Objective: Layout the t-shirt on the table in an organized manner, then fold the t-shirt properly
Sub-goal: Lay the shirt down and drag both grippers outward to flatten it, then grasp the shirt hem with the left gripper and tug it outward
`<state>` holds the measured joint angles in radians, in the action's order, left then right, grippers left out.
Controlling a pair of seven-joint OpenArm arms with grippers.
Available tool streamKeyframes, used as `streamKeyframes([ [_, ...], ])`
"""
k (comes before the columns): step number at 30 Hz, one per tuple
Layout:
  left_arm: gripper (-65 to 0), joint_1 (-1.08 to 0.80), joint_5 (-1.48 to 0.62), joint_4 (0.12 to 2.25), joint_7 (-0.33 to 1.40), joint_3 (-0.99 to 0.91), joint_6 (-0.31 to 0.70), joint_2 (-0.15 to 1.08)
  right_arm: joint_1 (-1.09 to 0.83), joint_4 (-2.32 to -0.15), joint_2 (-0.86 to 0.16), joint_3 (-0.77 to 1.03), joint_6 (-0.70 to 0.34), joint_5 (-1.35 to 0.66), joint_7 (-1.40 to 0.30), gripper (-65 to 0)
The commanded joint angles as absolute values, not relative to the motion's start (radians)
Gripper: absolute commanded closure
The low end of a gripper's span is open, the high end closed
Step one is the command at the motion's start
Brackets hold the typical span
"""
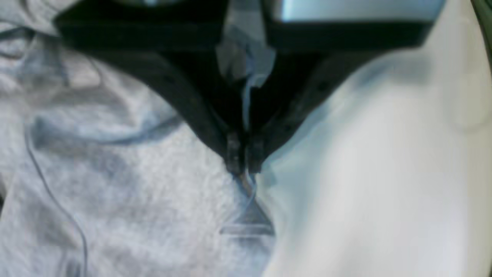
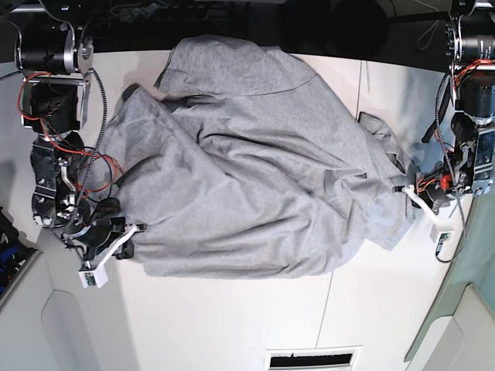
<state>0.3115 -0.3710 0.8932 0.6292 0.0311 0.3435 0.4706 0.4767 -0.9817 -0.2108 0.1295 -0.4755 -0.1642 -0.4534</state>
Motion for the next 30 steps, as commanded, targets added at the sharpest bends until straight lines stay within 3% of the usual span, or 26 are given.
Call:
streamKeyframes([
  [1,0.0,0.35,-0.373,0.902,0.628,0.06,0.352,0.482,0.507,-1.008,-0.24,0.15,-0.476,-0.188,-0.431,0.0],
  [8,0.0,0.508,-0.354,0.902,0.606,0.277,0.282,0.458,0.506,-1.014,-0.343,0.281,-0.475,-0.245,-0.433,0.0],
  [16,-1.6,0.606,-0.311,0.9,0.648,0.301,0.27,0.435,0.501,-1.014,-0.367,0.34,-0.482,-0.432,-0.549,0.0],
  [19,-17.8,0.606,-0.389,0.909,0.696,0.3,0.321,0.451,0.501,-1.014,-0.365,0.34,-0.487,-0.461,-0.582,-20.9],
  [21,-21.8,0.599,-0.496,0.924,0.731,0.3,0.375,0.482,0.501,-1.014,-0.365,0.34,-0.487,-0.464,-0.605,-28.5],
  [26,-21.8,0.508,-0.698,1.009,0.802,0.237,0.48,0.584,0.492,-1.014,-0.366,0.34,-0.499,-0.504,-0.756,-28.6],
  [30,-21.8,0.39,-0.893,1.072,0.91,0.127,0.586,0.618,0.453,-1.014,-0.365,0.34,-0.506,-0.59,-0.752,-28.6],
])
